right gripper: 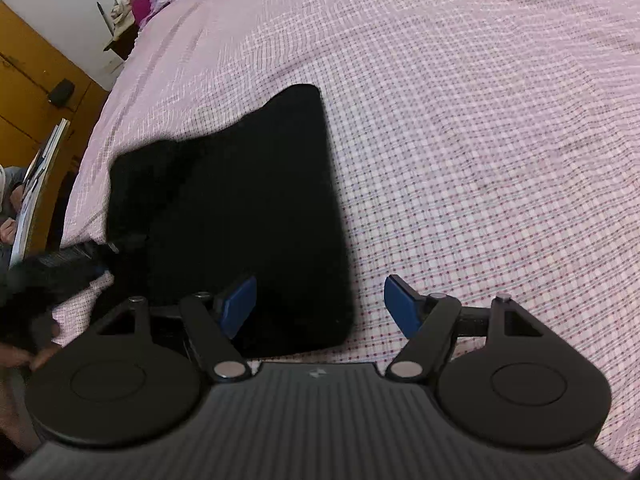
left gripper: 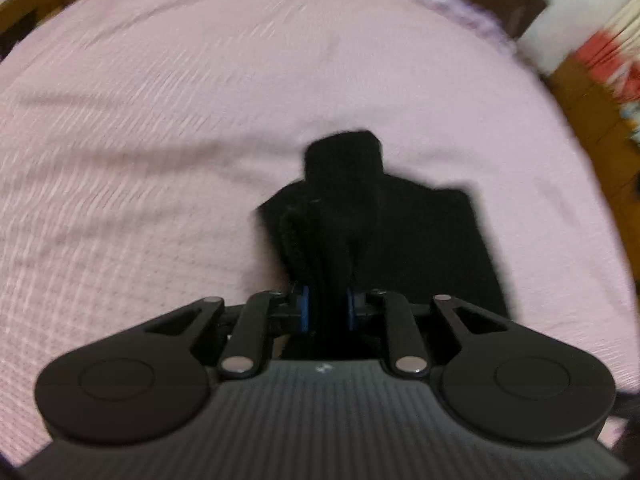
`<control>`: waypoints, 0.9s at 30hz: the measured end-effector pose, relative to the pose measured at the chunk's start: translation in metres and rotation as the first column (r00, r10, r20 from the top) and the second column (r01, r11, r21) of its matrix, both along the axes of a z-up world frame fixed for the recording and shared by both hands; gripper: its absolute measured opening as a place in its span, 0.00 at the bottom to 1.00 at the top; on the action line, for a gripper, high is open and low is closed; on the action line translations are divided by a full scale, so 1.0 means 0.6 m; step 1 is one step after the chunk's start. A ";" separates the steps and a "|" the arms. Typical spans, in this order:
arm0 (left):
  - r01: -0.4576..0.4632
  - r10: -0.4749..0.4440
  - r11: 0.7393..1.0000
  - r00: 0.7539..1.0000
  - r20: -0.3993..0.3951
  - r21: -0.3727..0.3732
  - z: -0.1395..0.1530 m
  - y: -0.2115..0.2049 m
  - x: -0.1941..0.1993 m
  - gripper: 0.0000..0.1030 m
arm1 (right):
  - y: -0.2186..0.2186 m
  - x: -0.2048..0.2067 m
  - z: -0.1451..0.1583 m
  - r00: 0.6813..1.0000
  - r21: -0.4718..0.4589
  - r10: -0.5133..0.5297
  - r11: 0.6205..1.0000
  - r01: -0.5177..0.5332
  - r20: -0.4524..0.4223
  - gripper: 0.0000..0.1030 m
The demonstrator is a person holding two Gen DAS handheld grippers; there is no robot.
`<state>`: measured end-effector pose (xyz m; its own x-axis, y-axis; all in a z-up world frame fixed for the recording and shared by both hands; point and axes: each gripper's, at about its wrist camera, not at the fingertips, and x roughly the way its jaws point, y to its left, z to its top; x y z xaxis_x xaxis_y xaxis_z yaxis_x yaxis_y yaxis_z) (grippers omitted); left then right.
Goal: Fold small clothes
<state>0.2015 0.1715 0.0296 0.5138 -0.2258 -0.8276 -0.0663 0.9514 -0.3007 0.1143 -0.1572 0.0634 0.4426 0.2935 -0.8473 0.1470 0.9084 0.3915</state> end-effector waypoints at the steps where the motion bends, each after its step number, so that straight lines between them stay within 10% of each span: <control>1: 0.003 -0.003 1.000 1.000 -0.024 0.000 -0.016 0.007 0.002 0.24 | 0.003 0.000 -0.003 1.000 0.001 0.003 1.000 -0.003 -0.003 0.74; 17: 0.009 -0.005 0.999 0.994 -0.107 0.038 -0.026 0.024 -0.032 0.70 | 0.038 0.029 -0.057 0.997 -0.044 0.059 0.997 -0.062 -0.056 0.74; 27: 0.046 -0.047 0.999 0.994 -0.101 -0.016 0.016 0.033 -0.034 0.70 | 0.013 0.026 -0.044 0.994 0.036 0.082 0.996 -0.079 -0.076 0.84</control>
<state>0.1809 0.1911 0.0392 0.4162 -0.2588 -0.8717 -0.0530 0.9501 -0.3074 0.1299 -0.1492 0.0367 0.3502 0.3540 -0.8672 0.1049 0.9052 0.4119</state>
